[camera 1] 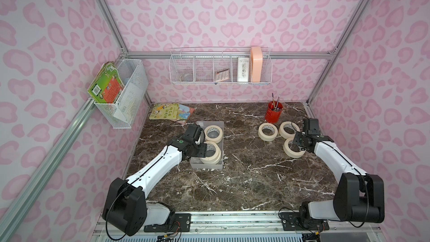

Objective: Take out the art tape in the storage box
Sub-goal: Place the art tape at the center of the board, then pick up the art tape from the storage box.

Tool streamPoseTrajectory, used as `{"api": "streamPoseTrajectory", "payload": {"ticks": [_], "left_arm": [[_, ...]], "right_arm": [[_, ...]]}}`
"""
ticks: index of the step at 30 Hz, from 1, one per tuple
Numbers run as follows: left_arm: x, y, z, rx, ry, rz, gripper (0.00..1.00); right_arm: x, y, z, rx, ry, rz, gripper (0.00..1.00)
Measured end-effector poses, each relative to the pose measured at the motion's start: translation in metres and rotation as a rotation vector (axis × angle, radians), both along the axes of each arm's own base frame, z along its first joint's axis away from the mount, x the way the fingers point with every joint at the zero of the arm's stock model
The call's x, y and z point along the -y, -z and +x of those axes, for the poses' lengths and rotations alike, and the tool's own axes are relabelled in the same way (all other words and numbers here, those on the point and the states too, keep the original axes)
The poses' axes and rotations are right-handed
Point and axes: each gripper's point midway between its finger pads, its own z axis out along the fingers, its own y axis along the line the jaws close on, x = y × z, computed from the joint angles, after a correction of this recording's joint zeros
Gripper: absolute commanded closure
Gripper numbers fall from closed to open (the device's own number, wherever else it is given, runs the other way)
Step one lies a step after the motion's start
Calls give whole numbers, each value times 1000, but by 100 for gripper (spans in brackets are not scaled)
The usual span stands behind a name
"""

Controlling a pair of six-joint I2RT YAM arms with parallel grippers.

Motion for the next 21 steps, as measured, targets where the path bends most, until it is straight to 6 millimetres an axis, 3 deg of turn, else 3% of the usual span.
{"api": "streamPoseTrajectory", "payload": {"ticks": [5, 14, 18, 21], "left_arm": [[-2, 14, 4, -34, -9, 35, 34], [4, 25, 24, -54, -6, 66, 44], [6, 29, 35, -58, -2, 90, 53], [8, 36, 40, -68, 2, 104, 69]], "right_arm": [[-80, -18, 8, -1, -215, 19, 52], [-217, -12, -3, -73, -563, 84, 58], [-252, -10, -12, -88, -649, 93, 58], [-268, -12, -21, -88, -693, 106, 58]]}}
